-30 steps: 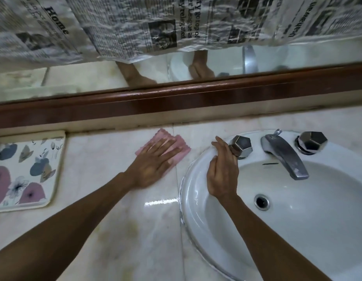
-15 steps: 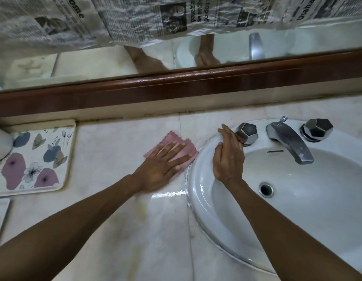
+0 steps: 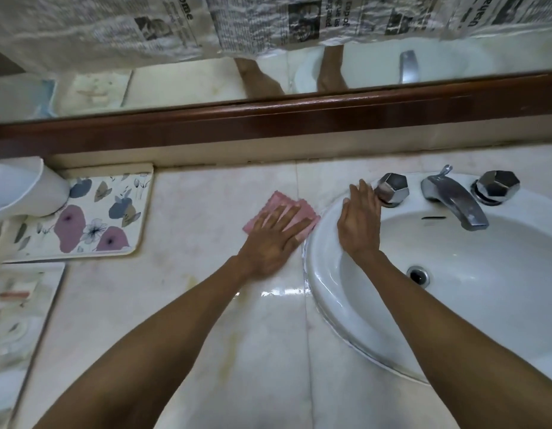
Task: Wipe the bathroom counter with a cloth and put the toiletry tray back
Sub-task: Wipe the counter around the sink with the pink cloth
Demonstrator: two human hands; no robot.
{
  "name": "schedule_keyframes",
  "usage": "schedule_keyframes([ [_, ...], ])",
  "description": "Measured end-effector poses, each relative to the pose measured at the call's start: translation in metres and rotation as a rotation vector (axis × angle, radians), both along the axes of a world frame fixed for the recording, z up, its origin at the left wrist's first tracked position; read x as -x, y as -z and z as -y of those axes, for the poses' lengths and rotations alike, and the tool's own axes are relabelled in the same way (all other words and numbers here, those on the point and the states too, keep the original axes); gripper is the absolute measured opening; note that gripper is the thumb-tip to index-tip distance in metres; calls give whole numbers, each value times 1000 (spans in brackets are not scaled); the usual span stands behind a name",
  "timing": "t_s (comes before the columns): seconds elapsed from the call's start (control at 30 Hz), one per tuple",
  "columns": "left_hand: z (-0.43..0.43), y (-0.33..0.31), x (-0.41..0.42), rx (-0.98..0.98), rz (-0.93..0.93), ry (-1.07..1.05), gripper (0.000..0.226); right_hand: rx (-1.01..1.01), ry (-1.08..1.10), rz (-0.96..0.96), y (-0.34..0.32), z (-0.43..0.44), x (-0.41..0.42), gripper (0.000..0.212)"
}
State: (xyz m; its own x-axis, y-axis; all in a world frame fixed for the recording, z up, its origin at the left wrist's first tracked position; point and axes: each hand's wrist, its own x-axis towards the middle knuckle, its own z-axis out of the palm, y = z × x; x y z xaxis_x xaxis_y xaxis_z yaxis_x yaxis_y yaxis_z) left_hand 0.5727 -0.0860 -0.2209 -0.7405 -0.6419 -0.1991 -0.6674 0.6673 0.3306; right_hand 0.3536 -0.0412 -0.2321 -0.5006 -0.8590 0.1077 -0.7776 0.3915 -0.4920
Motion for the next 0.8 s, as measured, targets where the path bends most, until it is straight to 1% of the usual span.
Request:
schedule_keyframes([
  [0.1,30,-7,-7,38,-29,-2,52,-94,7,61,-7,-10,-24,51],
  [0.17,60,-8,-16,84,-5,-12,67,-140,-16,77,-11,-22,-45,57],
  [0.2,74,-6,-24,106,19,-8,75,-146,-34,55,-9,-29,-56,59],
  [0.23,83,-6,-34,114,41,-7,76,-142,-48,27,-6,-36,-64,60],
  [0.3,86,2,-58,89,41,-57,65,-122,-54,1,-1,-46,-73,63],
  [0.33,75,4,-68,62,21,-131,60,-113,-50,-4,1,-48,-74,64],
  [0.4,41,8,-79,-6,-28,-315,63,-97,-32,-23,2,-48,-76,64],
  [0.47,15,8,-81,-50,-49,-409,65,-91,-26,-14,-1,-47,-75,64],
  [0.53,9,5,-78,-51,-69,-451,56,-85,-33,-15,-1,-47,-74,64],
  [0.6,13,-2,-75,-96,-138,-499,47,-78,-32,-9,-2,-47,-74,65],
  [0.7,2,-13,-74,-145,-222,-482,45,-71,-24,2,-2,-50,-73,66],
  [0.77,-27,-15,-83,-195,-232,-464,45,-72,-27,4,-2,-51,-73,65],
  [0.8,-49,-14,-87,-188,-219,-452,47,-73,-31,5,-2,-51,-73,65],
])
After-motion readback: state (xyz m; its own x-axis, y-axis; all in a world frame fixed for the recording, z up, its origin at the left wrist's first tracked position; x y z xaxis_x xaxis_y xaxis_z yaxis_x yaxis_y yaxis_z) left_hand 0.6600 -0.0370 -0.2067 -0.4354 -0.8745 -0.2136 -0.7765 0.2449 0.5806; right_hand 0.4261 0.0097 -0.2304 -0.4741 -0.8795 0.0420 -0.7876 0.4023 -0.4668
